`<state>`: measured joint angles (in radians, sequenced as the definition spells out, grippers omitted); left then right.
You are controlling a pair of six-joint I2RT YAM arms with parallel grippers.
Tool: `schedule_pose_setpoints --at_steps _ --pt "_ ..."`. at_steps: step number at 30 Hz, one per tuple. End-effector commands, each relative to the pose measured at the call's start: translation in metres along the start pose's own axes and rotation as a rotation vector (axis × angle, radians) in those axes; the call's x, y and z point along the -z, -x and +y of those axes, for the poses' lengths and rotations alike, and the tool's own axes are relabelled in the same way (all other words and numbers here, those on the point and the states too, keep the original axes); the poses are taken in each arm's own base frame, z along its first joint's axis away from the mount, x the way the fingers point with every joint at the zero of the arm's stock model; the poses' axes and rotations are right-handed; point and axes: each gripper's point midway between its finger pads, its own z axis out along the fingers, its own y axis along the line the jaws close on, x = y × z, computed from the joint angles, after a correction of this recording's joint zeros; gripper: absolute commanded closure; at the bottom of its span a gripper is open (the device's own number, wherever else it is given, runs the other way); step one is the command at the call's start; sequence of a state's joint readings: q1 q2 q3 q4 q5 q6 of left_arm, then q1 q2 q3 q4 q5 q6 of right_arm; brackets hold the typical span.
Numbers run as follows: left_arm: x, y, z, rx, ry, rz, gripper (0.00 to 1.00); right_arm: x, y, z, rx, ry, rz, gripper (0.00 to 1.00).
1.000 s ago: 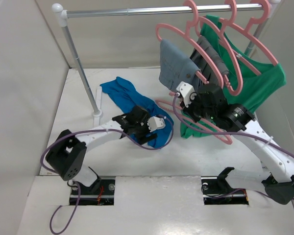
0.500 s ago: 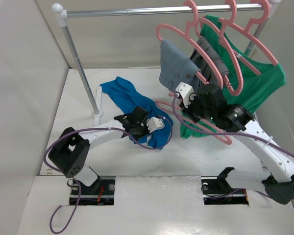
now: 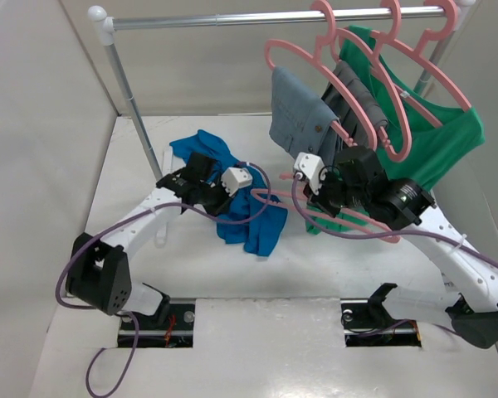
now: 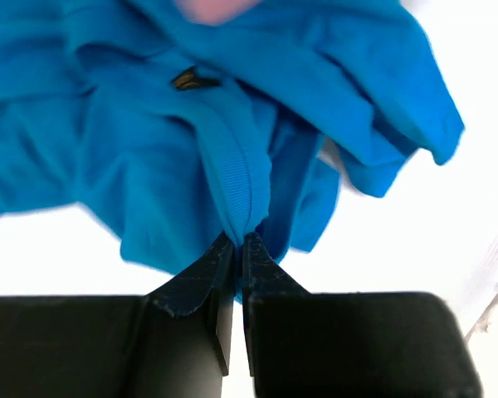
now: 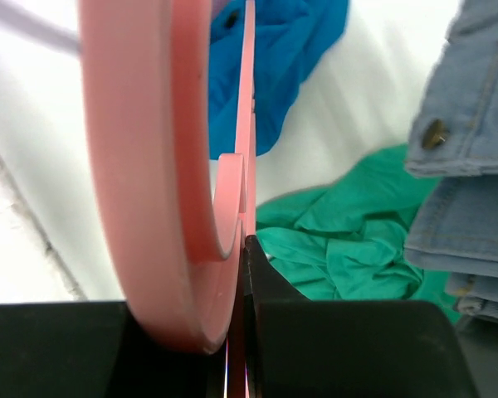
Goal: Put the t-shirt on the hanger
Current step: Place tshirt on hanger
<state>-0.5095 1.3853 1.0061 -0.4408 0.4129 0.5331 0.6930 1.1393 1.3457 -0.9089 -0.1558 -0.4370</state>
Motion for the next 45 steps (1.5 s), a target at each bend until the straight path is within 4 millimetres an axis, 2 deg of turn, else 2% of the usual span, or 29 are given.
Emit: schedule_pose_setpoints --at_steps 1,4,9,12,15,18,22,26,28,32,34,38,40,42,43,45 --pt "0.008 0.007 0.001 0.059 -0.07 -0.017 1.0 0.023 0.039 0.014 0.082 0.052 -0.151 1.0" --pt "0.005 0.009 0.012 0.088 -0.073 -0.002 1.0 0.021 0.049 0.027 0.109 0.093 -0.174 1.0" --pt "0.008 0.02 0.028 0.108 -0.075 -0.008 1.0 0.013 0.052 0.044 0.138 0.152 -0.17 1.0" --pt "0.009 0.022 0.029 0.103 -0.081 0.001 1.0 0.005 0.055 0.039 0.145 0.114 -0.176 1.0" --pt "0.013 0.028 0.025 0.088 -0.1 -0.021 1.0 -0.012 0.058 0.025 0.166 0.05 -0.16 1.0" --pt "0.017 0.027 0.021 0.07 -0.113 -0.018 1.0 -0.027 0.059 0.018 0.189 0.029 -0.149 1.0" --pt "0.02 0.027 0.018 0.06 -0.125 -0.021 1.0 -0.048 0.047 0.017 0.219 0.033 -0.091 1.0" --pt "0.023 0.031 0.019 0.05 -0.115 -0.036 1.0 -0.057 0.036 0.023 0.249 0.061 -0.048 1.0" --pt "0.026 0.03 0.017 0.052 -0.117 -0.033 1.0 -0.06 0.023 0.026 0.253 0.061 -0.015 1.0" --pt "0.037 0.044 0.006 0.008 -0.185 -0.068 1.0 -0.065 0.029 0.022 0.256 0.023 -0.067 1.0" --pt "0.04 0.055 -0.007 -0.035 -0.217 -0.089 1.0 -0.068 0.035 0.028 0.269 0.029 -0.093 1.0" --pt "0.059 0.085 -0.029 -0.099 -0.273 -0.185 1.0 -0.066 0.057 0.049 0.357 0.062 -0.175 1.0" --pt "0.071 0.095 -0.031 -0.13 -0.264 -0.219 1.0 -0.049 0.072 0.054 0.383 0.061 -0.226 1.0" --pt "0.078 0.094 -0.031 -0.163 -0.255 -0.216 1.0 -0.038 0.077 0.067 0.4 0.098 -0.263 1.0" --pt "0.081 0.097 -0.03 -0.216 -0.248 -0.224 1.0 -0.024 0.083 0.067 0.401 0.092 -0.304 1.0" --pt "0.086 0.091 -0.032 -0.249 -0.255 -0.195 1.0 -0.009 0.092 0.07 0.408 0.095 -0.361 1.0"
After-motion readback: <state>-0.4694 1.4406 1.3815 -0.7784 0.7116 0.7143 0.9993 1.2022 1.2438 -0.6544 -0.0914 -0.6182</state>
